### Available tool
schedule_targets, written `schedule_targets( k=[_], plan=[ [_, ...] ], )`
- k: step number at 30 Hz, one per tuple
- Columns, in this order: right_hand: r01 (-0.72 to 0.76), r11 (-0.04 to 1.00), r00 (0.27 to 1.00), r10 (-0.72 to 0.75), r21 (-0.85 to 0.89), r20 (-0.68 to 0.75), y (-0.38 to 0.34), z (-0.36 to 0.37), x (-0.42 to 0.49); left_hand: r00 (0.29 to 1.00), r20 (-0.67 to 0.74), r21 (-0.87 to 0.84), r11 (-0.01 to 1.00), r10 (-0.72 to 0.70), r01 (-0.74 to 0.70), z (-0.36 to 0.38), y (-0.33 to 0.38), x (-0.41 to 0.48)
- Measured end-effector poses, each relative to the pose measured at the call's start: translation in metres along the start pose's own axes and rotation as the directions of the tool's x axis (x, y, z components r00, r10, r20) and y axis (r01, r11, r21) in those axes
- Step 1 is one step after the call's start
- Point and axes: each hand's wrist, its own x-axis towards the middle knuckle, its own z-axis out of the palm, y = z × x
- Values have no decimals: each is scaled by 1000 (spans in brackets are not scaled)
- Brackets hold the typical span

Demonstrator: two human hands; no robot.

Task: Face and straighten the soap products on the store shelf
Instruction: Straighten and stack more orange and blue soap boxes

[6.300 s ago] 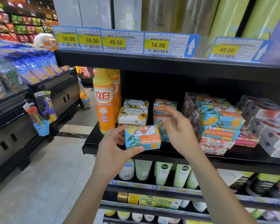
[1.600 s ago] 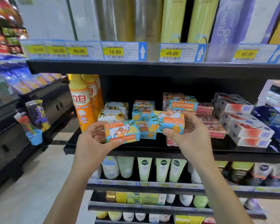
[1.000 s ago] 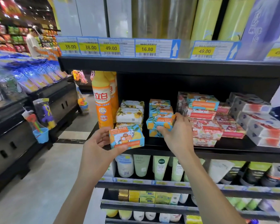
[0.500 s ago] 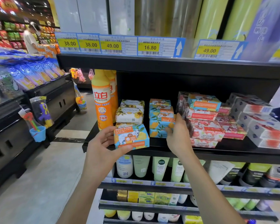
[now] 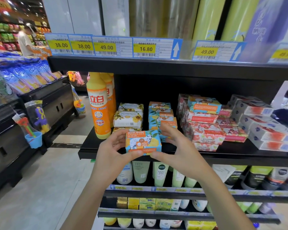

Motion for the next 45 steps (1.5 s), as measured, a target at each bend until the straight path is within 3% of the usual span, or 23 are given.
schedule_targets(
  k=[10, 16, 19, 24, 30, 34, 45],
  plan=[
    [21, 997, 997, -26, -69, -74, -1, -18, -2, 995, 71, -1, 997, 76, -76, 14, 5, 2],
    [47, 998, 983, -53, -37, -175, -9, -28, 1, 992, 19, 4, 992, 123, -123, 21, 0, 3],
    [13, 999, 971, -20, -30, -237, -13, -34, 13, 986, 14, 177, 970, 166, -166, 25, -13, 2],
    [-108, 991, 936, 73, -82, -343, -28, -43, 55, 944, 219, 464, 825, 247, -324, 35, -41, -1],
    [-258, 916, 932, 153, -306, -328, -37, -45, 98, 867, 296, 503, 706, 401, -498, 41, -69, 6],
    [-303, 877, 936, 200, -373, -290, -30, -42, 112, 849, 287, 474, 704, 444, -528, 40, -73, 8],
    [-360, 873, 922, 279, -329, -267, -12, -30, 116, 848, 286, 467, 708, 446, -530, 42, -79, 10]
  ],
)
